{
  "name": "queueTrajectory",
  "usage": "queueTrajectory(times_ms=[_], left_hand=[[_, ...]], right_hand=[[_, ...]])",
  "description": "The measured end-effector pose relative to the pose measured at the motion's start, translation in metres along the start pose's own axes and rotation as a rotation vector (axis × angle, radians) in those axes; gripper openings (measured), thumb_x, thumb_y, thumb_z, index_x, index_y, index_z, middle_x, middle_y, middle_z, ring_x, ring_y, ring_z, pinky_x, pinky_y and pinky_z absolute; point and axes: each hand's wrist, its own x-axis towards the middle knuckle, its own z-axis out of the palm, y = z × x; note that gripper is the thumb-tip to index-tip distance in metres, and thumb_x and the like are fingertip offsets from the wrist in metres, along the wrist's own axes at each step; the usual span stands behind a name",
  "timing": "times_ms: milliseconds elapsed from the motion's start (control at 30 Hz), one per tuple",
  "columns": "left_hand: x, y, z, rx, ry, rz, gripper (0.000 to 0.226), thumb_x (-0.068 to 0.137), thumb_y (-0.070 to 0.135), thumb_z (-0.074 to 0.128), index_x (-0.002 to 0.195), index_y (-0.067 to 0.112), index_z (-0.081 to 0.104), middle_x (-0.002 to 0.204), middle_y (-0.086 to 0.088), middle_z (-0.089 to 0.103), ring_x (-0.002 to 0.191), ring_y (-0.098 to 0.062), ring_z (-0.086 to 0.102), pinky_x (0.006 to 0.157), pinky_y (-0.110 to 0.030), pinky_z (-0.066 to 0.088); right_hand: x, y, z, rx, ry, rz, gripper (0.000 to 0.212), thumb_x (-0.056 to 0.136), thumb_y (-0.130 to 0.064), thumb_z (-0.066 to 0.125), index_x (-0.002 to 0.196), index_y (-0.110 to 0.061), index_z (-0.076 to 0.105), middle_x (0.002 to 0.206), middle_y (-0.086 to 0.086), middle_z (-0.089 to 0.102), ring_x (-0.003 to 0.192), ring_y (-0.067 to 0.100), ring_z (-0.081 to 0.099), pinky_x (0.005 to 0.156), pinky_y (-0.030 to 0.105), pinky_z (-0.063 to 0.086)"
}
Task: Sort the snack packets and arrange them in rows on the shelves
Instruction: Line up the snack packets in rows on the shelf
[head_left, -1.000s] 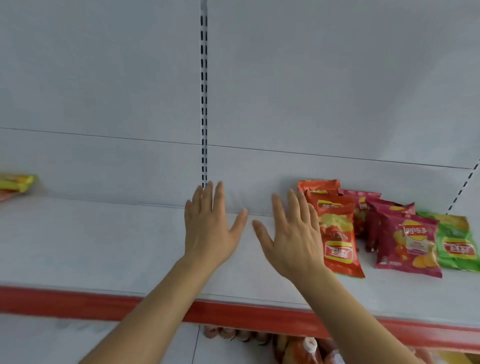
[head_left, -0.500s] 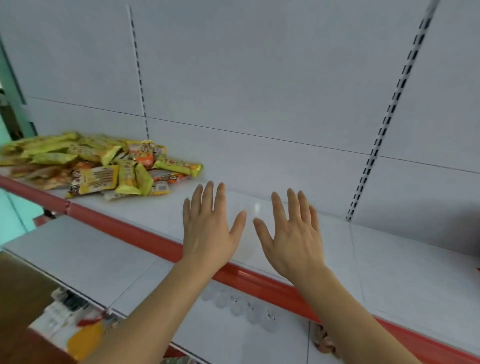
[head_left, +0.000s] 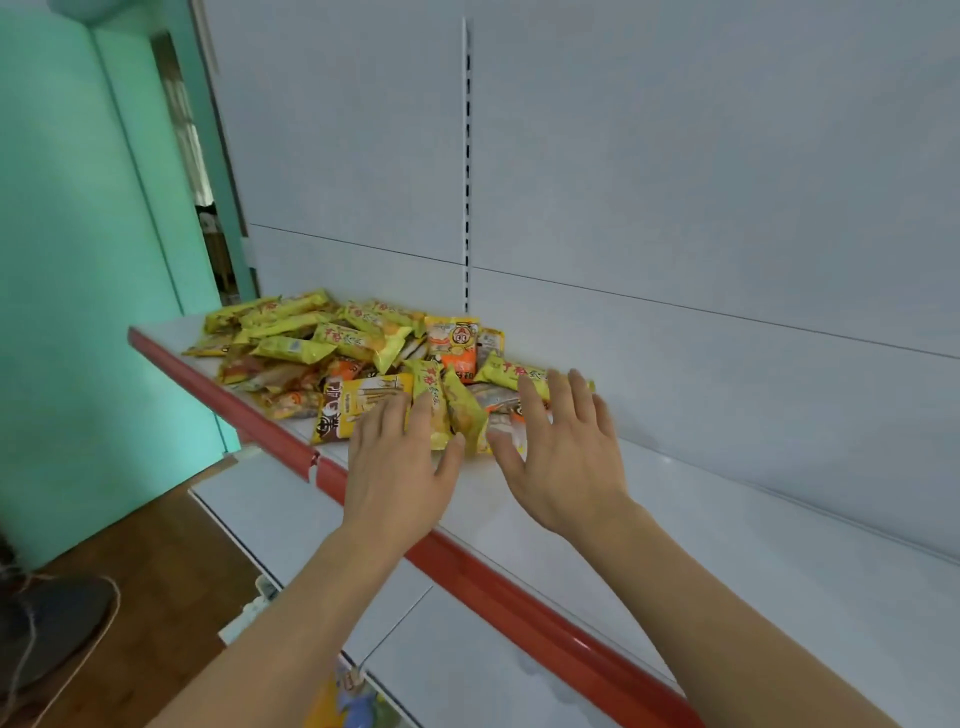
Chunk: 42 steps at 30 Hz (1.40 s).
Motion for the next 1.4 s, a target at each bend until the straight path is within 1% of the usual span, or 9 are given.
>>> queueTrajectory(times_ms=[133, 267, 500, 600, 800, 900, 1067, 1233, 1400], left_hand=[[0.028, -0.028, 0.008, -0.041, -0.039, 0.001, 0.054, 0.104, 0.047, 0.042, 0.141, 0.010, 0.054, 0.140, -0.011, 0.059, 0.134, -0.034, 0.051, 0.109, -0.052, 0.043], [0.054, -0.057, 0.022, -0.067, -0.122, 0.077, 0.035, 0.107, 0.031, 0.043, 0.134, 0.016, 0.060, 0.136, -0.003, 0.062, 0.131, -0.025, 0.049, 0.109, -0.040, 0.040], [0.100, -0.088, 0.027, -0.201, -0.182, 0.263, 0.026, 0.105, 0.033, 0.048, 0.108, 0.018, 0.068, 0.093, 0.003, 0.069, 0.096, -0.023, 0.058, 0.076, -0.036, 0.045], [0.115, -0.096, 0.032, -0.264, -0.199, 0.308, 0.024, 0.104, 0.035, 0.049, 0.106, 0.018, 0.067, 0.092, 0.004, 0.067, 0.088, -0.019, 0.058, 0.068, -0.034, 0.046], [0.121, -0.086, 0.028, -0.663, -0.217, 0.237, 0.036, 0.105, 0.048, 0.048, 0.113, 0.020, 0.068, 0.098, 0.011, 0.067, 0.088, -0.010, 0.063, 0.073, -0.031, 0.052], [0.127, -0.067, 0.022, -1.076, -0.417, 0.064, 0.048, 0.099, 0.065, 0.047, 0.106, 0.022, 0.067, 0.092, 0.005, 0.074, 0.086, -0.015, 0.071, 0.078, -0.039, 0.057], [0.142, -0.059, 0.026, -1.363, -0.432, -0.139, 0.023, 0.101, 0.046, 0.060, 0.112, 0.027, 0.064, 0.097, -0.002, 0.072, 0.088, -0.021, 0.069, 0.076, -0.037, 0.055], [0.159, -0.075, 0.030, -1.372, -0.449, -0.219, 0.027, 0.097, 0.048, 0.066, 0.117, 0.030, 0.062, 0.106, 0.001, 0.072, 0.096, -0.017, 0.070, 0.088, -0.043, 0.058], [0.164, -0.088, 0.027, -1.209, -0.424, -0.165, 0.036, 0.100, 0.057, 0.054, 0.080, 0.028, 0.057, 0.065, 0.009, 0.050, 0.051, 0.001, 0.048, 0.055, -0.022, 0.039]], right_hand=[[0.037, -0.022, 0.024, -0.031, -0.099, -0.024, 0.085, 0.089, -0.067, 0.011, 0.157, -0.017, 0.028, 0.160, 0.017, 0.030, 0.152, 0.038, 0.017, 0.122, 0.056, 0.018], [0.057, -0.041, 0.048, -0.107, -0.185, -0.016, 0.079, 0.089, -0.061, 0.017, 0.156, -0.019, 0.024, 0.156, 0.012, 0.038, 0.148, 0.036, 0.024, 0.118, 0.054, 0.026], [0.073, -0.063, 0.052, -0.054, -0.306, 0.181, 0.032, 0.092, -0.033, 0.048, 0.122, -0.024, 0.056, 0.109, 0.004, 0.064, 0.107, 0.032, 0.060, 0.077, 0.038, 0.051], [0.068, -0.065, 0.048, -0.025, -0.183, 0.257, 0.018, 0.095, -0.029, 0.051, 0.108, -0.024, 0.061, 0.094, -0.001, 0.062, 0.093, 0.031, 0.061, 0.069, 0.037, 0.051], [0.046, -0.078, 0.029, 0.064, 0.423, 0.291, 0.022, 0.090, -0.019, 0.071, 0.111, -0.016, 0.072, 0.099, 0.000, 0.071, 0.085, 0.026, 0.065, 0.065, 0.034, 0.053], [0.046, -0.098, 0.032, 0.180, 0.431, 0.245, 0.029, 0.090, -0.023, 0.073, 0.118, -0.017, 0.070, 0.105, -0.004, 0.072, 0.088, 0.018, 0.067, 0.073, 0.030, 0.053], [0.059, -0.083, 0.040, 0.160, 0.421, 0.217, 0.029, 0.100, -0.022, 0.054, 0.123, -0.015, 0.069, 0.121, -0.003, 0.070, 0.113, 0.021, 0.062, 0.091, 0.032, 0.051], [0.095, -0.025, 0.052, -0.084, 0.045, 0.442, 0.051, 0.097, -0.011, 0.051, 0.148, -0.013, 0.044, 0.153, 0.005, 0.045, 0.143, 0.029, 0.031, 0.116, 0.040, 0.031], [0.122, 0.002, 0.078, -0.379, -0.243, 0.427, 0.058, 0.091, -0.021, 0.057, 0.145, -0.025, 0.039, 0.146, 0.001, 0.045, 0.139, 0.028, 0.033, 0.112, 0.041, 0.030]])
